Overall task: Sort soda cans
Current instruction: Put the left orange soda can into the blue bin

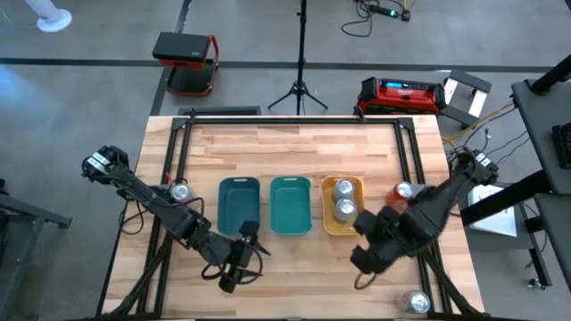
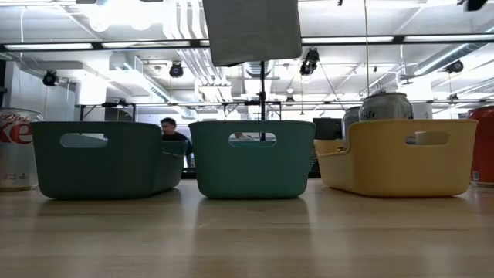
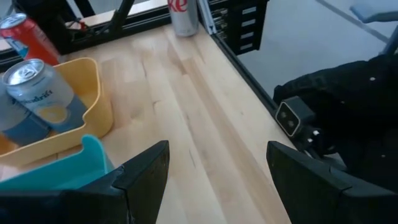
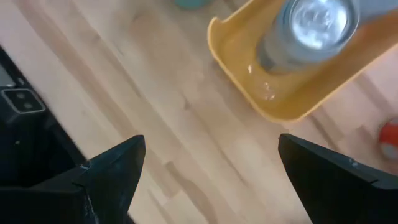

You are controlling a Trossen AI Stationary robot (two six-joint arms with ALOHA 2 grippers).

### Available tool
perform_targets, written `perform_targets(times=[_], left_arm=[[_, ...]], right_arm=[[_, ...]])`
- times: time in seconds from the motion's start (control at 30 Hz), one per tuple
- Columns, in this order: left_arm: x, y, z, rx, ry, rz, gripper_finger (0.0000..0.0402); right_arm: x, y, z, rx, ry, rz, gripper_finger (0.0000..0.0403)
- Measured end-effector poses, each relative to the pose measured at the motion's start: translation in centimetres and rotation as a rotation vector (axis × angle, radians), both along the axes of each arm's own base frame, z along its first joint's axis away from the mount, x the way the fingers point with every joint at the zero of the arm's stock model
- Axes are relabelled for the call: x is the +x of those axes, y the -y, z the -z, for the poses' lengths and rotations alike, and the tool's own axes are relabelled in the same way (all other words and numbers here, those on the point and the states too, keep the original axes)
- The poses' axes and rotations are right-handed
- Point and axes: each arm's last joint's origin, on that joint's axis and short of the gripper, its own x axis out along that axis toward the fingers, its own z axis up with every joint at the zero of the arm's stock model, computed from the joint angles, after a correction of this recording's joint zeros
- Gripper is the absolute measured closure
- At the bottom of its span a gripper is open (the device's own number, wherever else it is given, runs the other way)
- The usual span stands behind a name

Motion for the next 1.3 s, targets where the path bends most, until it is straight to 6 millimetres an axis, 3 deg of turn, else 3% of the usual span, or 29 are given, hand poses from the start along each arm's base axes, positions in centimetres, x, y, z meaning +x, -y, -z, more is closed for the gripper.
perform_targets(times=[0.3, 0.7, 0.9, 1.3], left_arm=[[0.0, 0.0, -0.1, -0.013, 0.005, -0.004, 0.0148], [0.0, 0.0, -0.1, -0.012, 0.005, -0.004, 0.0148], [0.0, 0.0, -0.1, -0.004, 0.008, 0.001, 0.0148], [-0.2, 0.3, 0.0, -0.032, -0.014, -0.008, 0.0148]], right_arm=[[-1.9, -4.2, 0.6, 0.050, 0.038, 0.058, 0.0039], [1.3, -9.4, -1.8, 0.112, 0.029, -0.040, 0.0039], [1.6, -10.9, -2.8, 0.058, -0.047, -0.051, 0.0039], [-1.5, -14.2, 1.1, -0.018, -0.123, 0.037, 0.0039]])
